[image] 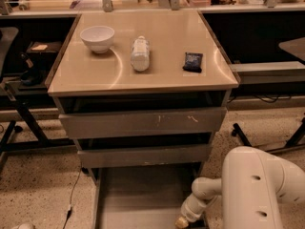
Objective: Open bottom drawer
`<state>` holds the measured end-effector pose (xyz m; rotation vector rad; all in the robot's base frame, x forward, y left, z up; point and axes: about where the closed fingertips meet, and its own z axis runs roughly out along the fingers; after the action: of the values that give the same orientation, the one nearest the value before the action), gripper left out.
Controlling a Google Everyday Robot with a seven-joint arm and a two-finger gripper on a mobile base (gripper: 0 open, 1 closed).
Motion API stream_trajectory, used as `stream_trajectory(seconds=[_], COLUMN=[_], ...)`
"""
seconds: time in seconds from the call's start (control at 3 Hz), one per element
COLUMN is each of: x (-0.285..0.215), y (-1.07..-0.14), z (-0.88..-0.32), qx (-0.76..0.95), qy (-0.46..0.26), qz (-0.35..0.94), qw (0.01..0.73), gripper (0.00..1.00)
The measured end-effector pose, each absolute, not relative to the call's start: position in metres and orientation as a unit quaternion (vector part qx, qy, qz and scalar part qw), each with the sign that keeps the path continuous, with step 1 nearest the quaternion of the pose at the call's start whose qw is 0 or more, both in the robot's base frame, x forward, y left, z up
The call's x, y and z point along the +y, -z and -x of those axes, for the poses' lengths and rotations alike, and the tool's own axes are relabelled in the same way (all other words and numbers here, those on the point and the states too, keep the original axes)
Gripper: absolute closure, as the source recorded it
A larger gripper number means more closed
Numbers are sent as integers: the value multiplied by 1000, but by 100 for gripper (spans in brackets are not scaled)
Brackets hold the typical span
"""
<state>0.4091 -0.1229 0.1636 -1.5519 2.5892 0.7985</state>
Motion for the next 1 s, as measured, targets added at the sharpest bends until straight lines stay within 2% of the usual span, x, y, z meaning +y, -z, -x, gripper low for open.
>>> stream_trajectory(seconds=[0.67, 1.0], x=[-140, -140], y=[-187, -187], z=[-352, -348], qx=[850, 849], qy=[-277, -279], qz=[449, 448], qw=[-9, -11], gripper=[100, 100])
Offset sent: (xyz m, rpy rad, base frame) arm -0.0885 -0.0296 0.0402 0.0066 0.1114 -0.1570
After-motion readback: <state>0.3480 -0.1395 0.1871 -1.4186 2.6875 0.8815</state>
